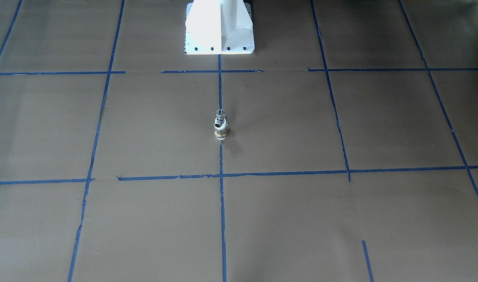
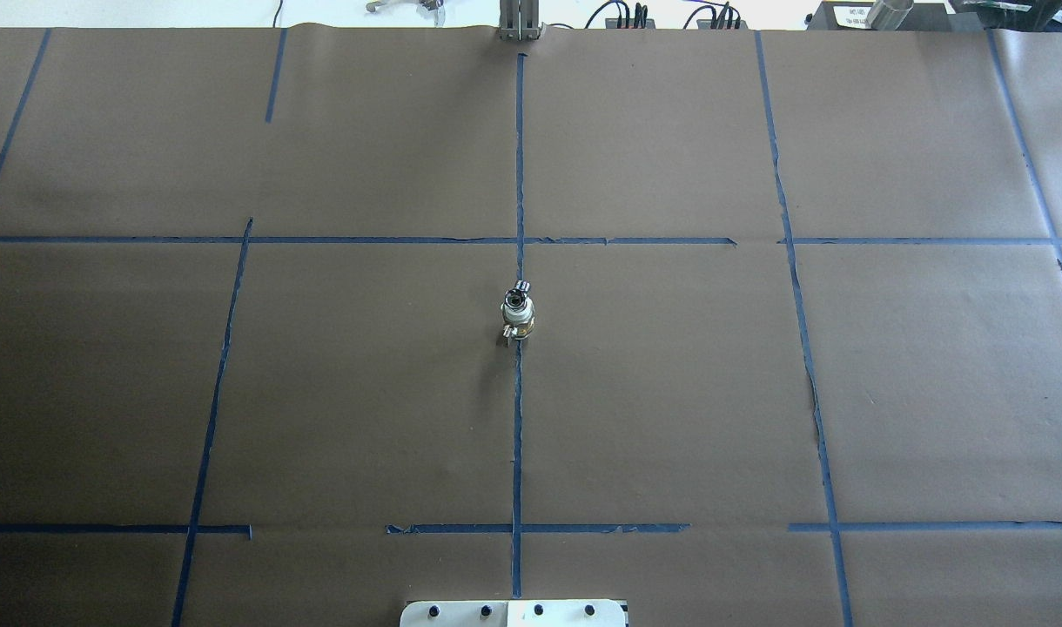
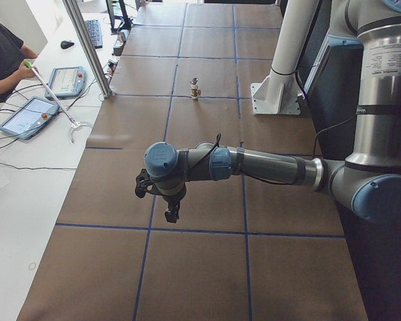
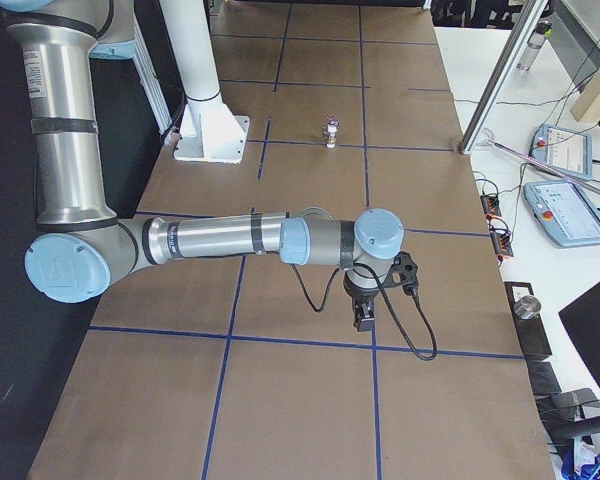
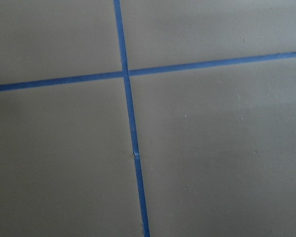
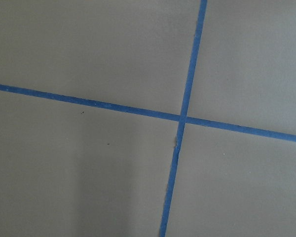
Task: Assemble PPR valve and pipe with both arms
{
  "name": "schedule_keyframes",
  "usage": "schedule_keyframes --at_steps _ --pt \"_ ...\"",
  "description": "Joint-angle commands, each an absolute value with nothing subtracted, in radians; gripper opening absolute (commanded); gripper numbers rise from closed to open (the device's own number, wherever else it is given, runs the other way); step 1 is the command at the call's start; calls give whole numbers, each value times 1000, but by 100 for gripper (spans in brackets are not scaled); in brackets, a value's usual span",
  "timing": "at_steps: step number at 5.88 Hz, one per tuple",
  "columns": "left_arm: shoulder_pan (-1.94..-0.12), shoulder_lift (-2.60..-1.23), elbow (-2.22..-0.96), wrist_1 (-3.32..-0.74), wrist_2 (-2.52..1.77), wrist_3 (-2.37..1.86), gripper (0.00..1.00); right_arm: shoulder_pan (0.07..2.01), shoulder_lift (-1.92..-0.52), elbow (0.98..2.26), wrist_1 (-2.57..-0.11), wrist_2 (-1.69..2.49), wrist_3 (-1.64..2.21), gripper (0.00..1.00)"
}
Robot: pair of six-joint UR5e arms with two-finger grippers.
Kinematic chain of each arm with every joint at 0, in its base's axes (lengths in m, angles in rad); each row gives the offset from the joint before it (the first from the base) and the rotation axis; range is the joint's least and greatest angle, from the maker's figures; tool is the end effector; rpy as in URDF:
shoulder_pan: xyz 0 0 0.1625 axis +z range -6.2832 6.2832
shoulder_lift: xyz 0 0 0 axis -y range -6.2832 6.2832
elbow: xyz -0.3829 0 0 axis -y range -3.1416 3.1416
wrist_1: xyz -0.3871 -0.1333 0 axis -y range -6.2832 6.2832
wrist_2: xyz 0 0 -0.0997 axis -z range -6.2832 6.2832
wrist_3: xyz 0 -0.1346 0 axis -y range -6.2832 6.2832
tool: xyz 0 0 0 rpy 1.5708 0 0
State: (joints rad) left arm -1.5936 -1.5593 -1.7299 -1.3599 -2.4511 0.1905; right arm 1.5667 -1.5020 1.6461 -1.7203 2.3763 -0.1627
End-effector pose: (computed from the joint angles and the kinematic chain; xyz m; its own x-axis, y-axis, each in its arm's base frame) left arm -0.0403 -0.4718 0.5803 0.6284 0.1268 -0.7674 -0.0980 0.9917 0.0836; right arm 0.0341 -0.5087 0.5827 0.6829 -0.1609 0.7125 0.1163 0.9869 0.1115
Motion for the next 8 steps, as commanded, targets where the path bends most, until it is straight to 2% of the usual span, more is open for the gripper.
schedule_keyframes --at_steps 1,8 --pt "-1594 -1566 -1741 -1380 -2400 195 100 1559 -1496 1649 -1743 2376 -164 100" --pt "-1566 -1526 -1738 -1434 -2395 173 100 1526 -1540 1703 -1736 2390 -144 100"
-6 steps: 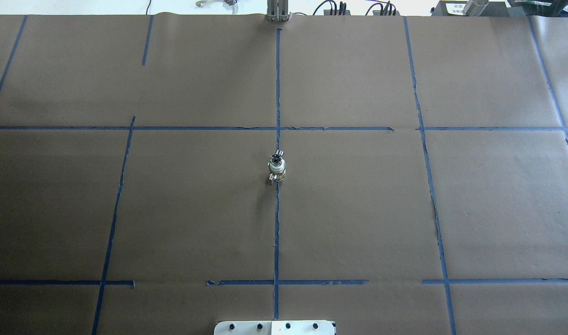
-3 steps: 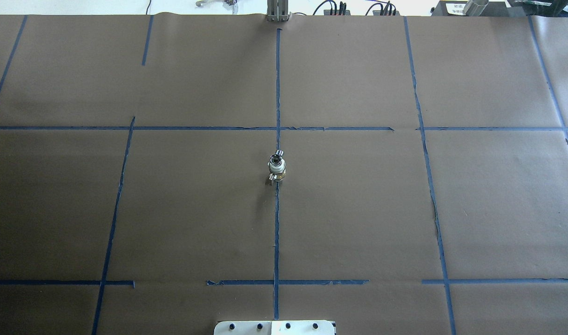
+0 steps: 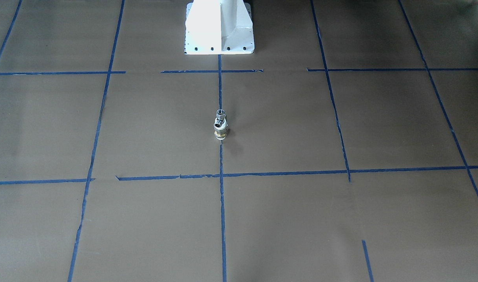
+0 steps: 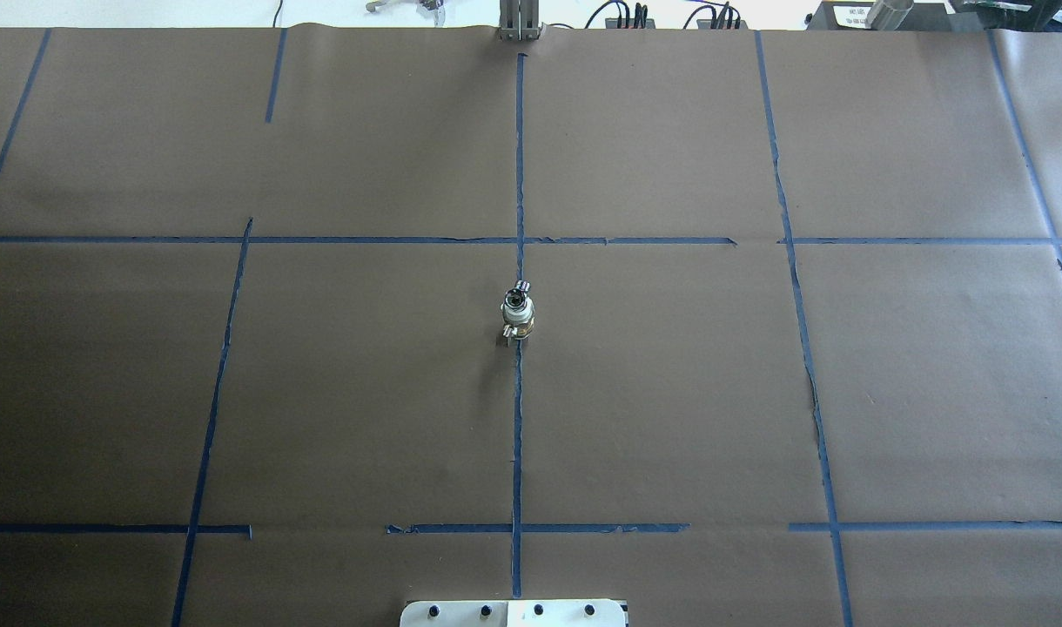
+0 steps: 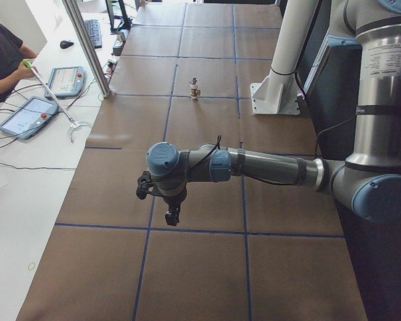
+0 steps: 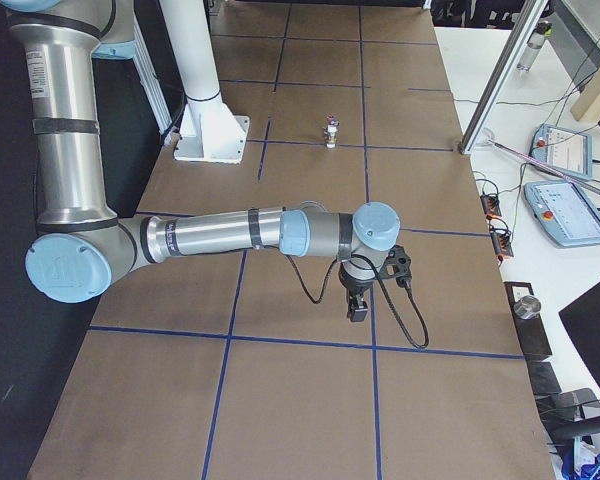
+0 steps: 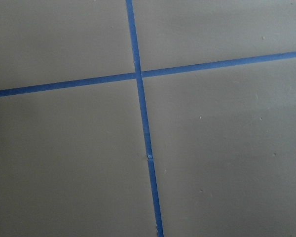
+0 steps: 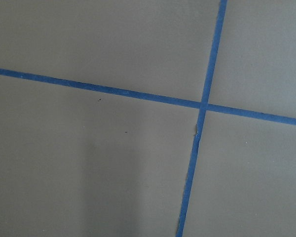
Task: Assemble PPR valve and pipe with both arms
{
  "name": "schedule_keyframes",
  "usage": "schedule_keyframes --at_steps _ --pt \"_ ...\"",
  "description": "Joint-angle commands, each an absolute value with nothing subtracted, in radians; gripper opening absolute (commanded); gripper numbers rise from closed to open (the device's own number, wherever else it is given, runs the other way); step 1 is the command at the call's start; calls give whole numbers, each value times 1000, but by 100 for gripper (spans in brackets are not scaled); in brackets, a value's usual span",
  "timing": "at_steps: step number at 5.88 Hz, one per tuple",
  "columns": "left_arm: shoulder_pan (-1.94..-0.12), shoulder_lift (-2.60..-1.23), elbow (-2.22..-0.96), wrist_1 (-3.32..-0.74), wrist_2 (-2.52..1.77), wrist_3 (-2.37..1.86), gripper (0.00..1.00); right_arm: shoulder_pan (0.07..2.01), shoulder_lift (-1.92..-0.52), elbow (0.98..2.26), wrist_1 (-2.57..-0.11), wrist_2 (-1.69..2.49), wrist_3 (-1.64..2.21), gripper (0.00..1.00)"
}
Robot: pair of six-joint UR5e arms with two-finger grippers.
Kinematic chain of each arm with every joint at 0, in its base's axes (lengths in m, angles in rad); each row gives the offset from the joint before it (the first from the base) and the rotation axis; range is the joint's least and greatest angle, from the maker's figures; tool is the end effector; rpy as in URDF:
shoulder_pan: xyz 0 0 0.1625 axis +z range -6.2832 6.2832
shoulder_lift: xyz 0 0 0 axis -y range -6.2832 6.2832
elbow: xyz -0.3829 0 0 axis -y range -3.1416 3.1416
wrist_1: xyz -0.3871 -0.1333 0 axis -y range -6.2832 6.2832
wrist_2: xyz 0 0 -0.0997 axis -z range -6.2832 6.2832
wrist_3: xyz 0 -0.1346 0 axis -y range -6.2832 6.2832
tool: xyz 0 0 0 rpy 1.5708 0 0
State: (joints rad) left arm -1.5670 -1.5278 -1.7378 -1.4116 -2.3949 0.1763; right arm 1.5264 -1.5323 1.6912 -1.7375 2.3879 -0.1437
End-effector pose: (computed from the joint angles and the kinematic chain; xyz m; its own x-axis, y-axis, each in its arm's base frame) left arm -0.0327 -0.4642 0.5920 0.6681 0.1524 -0.7283 -0.1229 0.9880 0.0940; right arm 0.0131 -0.4970 0.5768 0.6705 -0.1675 0.7227 0.1419 0.9852 0.0967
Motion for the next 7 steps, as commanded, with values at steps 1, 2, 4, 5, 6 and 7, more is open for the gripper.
schedule_keyframes --at_steps 1,2,4,5,6,7 --pt "-1565 -1538 -1724 -1430 -2390 164 100 1525 -1542 1701 -1736 2390 -144 100" --pt "-1565 -1533 -1739 -1439 -2394 167 100 1525 -1540 1700 -1736 2388 -144 100" --pt "-1565 -1526 -1747 -1439 -2392 178 100 1525 -1540 1695 -1736 2391 -146 100" --pt "-1565 -1526 -1734 -1439 -2390 176 100 1523 -1540 1695 -1736 2390 -146 100" --pt "-1565 -1526 -1729 -1437 -2390 176 100 1514 -1540 1692 -1736 2387 -147 100" --pt "-1565 -1526 -1729 -1437 -2388 176 100 1514 -1531 1692 -1736 2387 -146 100"
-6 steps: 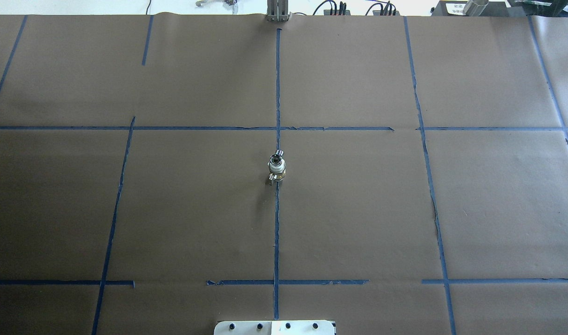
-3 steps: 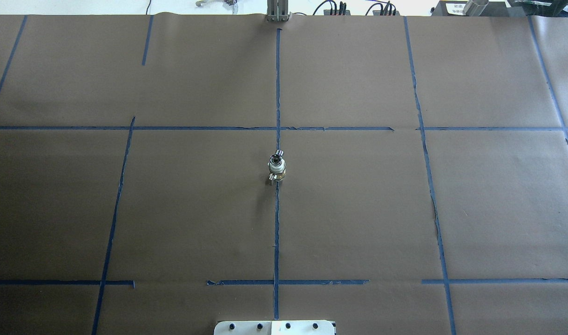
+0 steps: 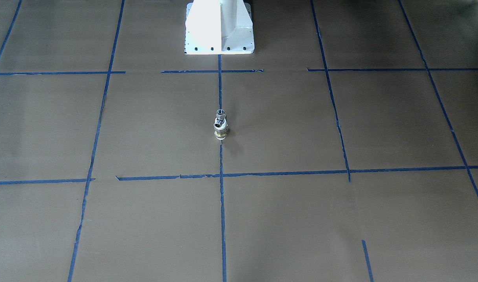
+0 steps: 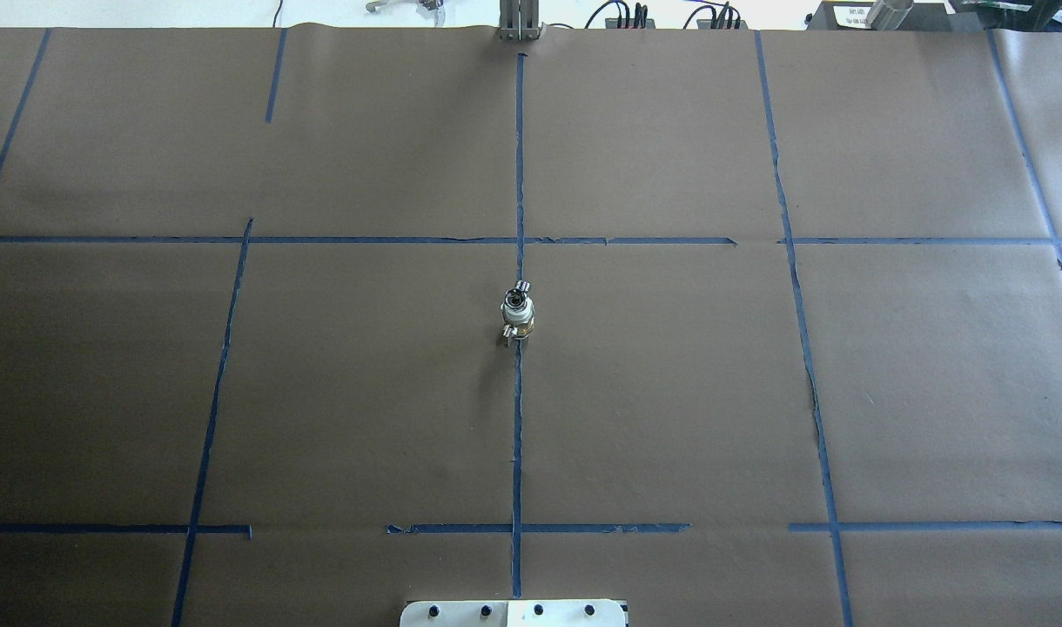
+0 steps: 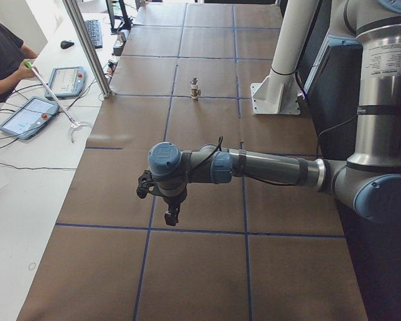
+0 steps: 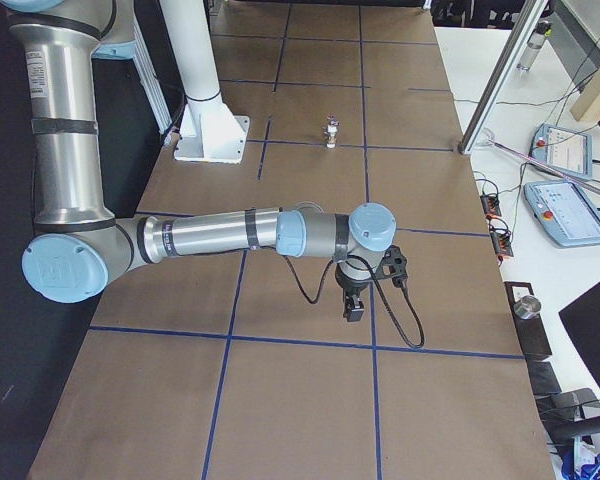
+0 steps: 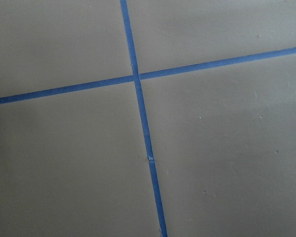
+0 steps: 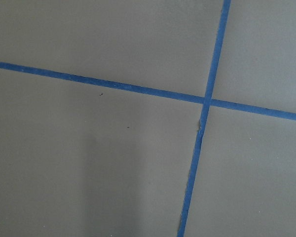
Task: Assemble PPR valve and pipe with both arms
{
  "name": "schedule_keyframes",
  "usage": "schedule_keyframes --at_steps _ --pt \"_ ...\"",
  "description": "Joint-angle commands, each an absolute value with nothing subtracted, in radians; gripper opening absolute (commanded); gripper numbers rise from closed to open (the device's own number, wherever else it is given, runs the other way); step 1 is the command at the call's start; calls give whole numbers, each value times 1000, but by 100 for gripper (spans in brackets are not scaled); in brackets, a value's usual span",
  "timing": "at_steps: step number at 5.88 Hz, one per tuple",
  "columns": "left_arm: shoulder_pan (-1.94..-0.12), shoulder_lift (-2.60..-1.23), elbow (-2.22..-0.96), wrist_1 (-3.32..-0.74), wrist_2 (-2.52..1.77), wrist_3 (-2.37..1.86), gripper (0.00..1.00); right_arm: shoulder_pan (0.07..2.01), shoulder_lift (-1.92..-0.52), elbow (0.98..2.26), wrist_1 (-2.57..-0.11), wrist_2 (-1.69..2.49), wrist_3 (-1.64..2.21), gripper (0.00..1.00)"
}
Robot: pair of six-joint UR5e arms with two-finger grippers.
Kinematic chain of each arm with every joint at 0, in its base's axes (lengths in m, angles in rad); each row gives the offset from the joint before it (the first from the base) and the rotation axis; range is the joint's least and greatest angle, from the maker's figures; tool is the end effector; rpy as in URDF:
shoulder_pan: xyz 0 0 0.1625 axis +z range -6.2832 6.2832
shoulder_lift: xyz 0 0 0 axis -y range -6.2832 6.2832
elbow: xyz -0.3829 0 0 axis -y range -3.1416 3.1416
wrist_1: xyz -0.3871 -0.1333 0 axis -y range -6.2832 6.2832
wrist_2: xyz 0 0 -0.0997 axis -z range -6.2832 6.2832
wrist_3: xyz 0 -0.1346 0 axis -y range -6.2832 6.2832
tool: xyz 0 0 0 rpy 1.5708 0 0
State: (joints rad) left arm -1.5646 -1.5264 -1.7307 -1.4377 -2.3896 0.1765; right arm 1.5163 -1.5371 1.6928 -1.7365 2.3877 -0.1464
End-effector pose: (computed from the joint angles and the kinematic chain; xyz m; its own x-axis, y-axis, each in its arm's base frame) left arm -0.0321 -0.4658 0.5941 0.6715 0.1671 -0.7220 -0.1260 0.9858 0.1109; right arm 0.0082 -0.4953 0.5783 0.6686 -0.1753 0.7227 0.1536 0.9834 0.0964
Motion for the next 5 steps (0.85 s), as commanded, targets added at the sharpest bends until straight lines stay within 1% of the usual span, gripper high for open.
schedule_keyframes --at_steps 1,5 --pt "-1565 -1528 -1724 -1437 -2388 176 100 1514 -1526 1687 -1736 2390 -141 100" --pt "-1563 -1539 -1758 -1437 -2387 176 100 1514 -1500 1681 -1729 2396 -141 100"
